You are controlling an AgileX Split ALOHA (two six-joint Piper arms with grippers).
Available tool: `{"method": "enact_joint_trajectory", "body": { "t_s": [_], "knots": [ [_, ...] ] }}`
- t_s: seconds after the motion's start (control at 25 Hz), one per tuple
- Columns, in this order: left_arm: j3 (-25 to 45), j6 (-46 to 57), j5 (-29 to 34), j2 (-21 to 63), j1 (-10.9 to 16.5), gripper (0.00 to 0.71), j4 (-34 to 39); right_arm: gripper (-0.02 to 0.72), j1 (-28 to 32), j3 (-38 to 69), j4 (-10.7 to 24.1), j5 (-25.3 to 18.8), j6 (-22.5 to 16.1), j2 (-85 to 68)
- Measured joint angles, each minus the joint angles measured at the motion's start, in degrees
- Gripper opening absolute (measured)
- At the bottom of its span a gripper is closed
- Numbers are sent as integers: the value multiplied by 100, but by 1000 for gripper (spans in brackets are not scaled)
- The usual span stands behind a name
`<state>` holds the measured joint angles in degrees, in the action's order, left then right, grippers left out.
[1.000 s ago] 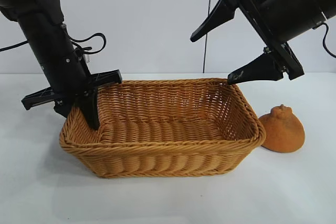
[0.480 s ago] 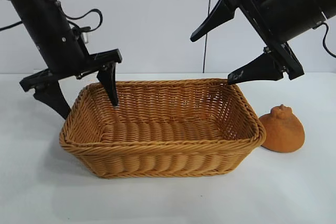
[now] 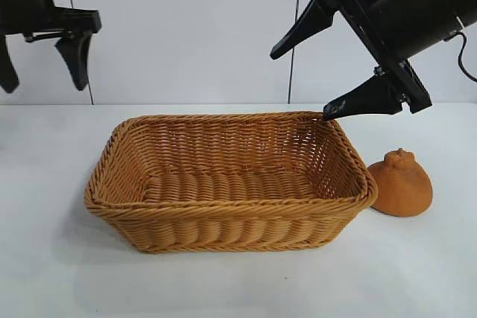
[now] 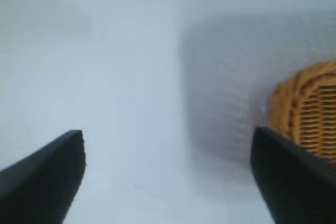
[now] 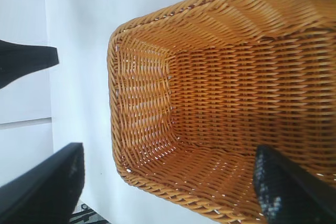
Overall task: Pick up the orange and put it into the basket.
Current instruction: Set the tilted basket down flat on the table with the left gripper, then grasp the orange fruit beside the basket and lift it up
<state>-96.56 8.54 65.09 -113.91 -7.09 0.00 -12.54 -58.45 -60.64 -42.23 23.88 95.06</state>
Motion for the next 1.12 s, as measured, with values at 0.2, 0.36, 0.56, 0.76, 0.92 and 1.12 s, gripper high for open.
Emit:
{"method": "enact_joint_trajectory", "body": {
  "t_s": [0.2, 0.36, 0.56, 0.76, 0.92, 1.12],
  "knots": [
    [-7, -288, 332, 12, 423, 613, 0, 598, 0, 0, 32, 0, 0, 0],
    [-7, -369, 422, 96, 624, 613, 44, 598, 0, 0, 32, 0, 0, 0],
    [244, -485, 429, 449, 627, 613, 39, 598, 0, 0, 39, -4, 0, 0],
    [1139, -582, 429, 1241, 627, 613, 0, 598, 0, 0, 45, -4, 0, 0],
    [2130, -704, 435, 2127, 627, 613, 0, 598, 0, 0, 45, -4, 0, 0],
    [3528, -819, 435, 3714, 627, 613, -160, 598, 0, 0, 45, -4, 0, 0]
  ]
}}
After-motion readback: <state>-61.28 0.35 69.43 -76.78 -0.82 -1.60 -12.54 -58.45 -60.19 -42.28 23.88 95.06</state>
